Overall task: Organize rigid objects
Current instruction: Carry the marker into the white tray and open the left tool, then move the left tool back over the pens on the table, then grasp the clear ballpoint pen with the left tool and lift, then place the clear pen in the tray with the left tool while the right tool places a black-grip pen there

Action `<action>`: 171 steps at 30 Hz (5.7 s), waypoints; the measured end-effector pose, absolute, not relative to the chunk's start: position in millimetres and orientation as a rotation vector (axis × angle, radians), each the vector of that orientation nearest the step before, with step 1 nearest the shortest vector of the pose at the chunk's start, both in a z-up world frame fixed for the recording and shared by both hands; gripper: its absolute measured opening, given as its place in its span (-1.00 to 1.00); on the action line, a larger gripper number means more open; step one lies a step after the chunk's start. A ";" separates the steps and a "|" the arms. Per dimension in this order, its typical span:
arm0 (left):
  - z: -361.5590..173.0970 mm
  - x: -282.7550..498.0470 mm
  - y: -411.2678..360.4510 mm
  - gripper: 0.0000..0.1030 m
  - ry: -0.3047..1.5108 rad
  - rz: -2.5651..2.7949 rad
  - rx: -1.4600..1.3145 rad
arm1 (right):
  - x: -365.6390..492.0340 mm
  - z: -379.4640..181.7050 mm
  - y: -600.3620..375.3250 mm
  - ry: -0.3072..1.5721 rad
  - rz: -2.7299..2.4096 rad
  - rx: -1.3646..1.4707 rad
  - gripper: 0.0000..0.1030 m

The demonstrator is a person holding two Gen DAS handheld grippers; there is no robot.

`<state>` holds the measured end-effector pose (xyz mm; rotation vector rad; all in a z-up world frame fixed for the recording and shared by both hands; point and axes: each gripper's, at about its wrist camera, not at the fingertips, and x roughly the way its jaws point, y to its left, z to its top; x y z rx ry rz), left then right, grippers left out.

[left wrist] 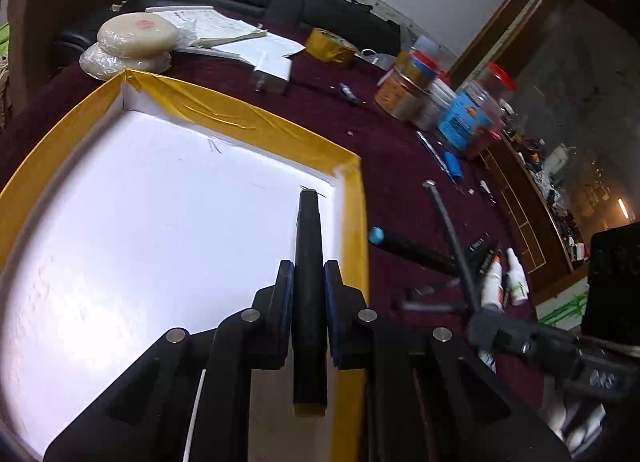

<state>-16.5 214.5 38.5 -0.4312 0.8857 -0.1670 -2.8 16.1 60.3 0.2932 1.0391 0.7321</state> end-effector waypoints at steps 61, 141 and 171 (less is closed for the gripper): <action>19.6 18.7 27.8 0.15 0.992 -0.284 0.129 | -19.4 31.3 -208.9 0.667 0.074 0.361 0.71; 56.2 -102.7 220.0 -0.88 0.719 -0.297 -0.452 | -49.3 27.5 -91.8 0.977 0.442 0.407 -0.79; 34.7 -19.6 281.4 -0.37 0.896 -0.162 -0.444 | 44.7 51.8 77.2 1.076 0.555 0.353 -0.33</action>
